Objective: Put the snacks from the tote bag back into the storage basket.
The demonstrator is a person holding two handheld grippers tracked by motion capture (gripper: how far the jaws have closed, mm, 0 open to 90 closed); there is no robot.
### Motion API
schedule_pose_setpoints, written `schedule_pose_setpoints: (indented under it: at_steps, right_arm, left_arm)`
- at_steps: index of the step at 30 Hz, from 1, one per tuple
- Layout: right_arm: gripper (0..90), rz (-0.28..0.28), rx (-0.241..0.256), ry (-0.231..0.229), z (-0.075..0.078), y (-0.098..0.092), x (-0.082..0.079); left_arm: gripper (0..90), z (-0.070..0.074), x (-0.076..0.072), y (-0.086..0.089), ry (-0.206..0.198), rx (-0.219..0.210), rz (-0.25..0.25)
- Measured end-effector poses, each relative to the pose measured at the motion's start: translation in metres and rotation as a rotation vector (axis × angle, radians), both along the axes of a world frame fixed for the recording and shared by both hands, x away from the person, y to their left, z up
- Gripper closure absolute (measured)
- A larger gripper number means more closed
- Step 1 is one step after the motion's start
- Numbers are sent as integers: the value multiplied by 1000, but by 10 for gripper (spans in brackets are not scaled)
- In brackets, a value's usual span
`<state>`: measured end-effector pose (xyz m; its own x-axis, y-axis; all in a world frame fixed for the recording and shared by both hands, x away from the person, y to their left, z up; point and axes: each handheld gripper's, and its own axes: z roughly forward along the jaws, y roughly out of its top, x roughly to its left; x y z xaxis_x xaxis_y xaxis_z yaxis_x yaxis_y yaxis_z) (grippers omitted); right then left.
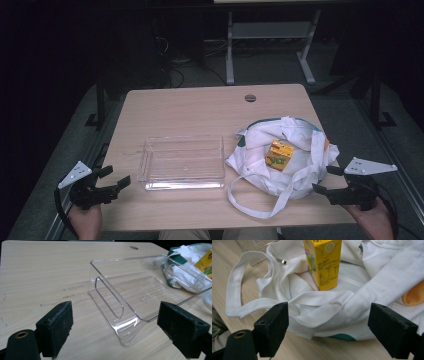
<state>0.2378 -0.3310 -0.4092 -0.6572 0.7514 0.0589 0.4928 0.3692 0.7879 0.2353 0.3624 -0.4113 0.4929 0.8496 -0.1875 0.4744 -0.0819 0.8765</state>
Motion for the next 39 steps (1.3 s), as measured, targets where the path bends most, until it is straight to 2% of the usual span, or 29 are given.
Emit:
schedule_pose_setpoints:
  at_steps: [13, 21, 34, 39]
  right_arm:
    - [166, 20, -13, 19, 8, 1, 5]
    - [162, 59, -64, 32, 20, 8, 14]
    - [164, 99, -107, 38, 36, 18, 22]
    - [166, 120, -126, 53, 42, 25, 27]
  left_arm:
    - [127, 0, 0, 3, -1, -8, 15]
    - [127, 0, -1, 4, -3, -13, 17]
    - [127, 0, -1, 4, -7, -11, 18]
    - [127, 1, -1, 4, -7, -11, 17]
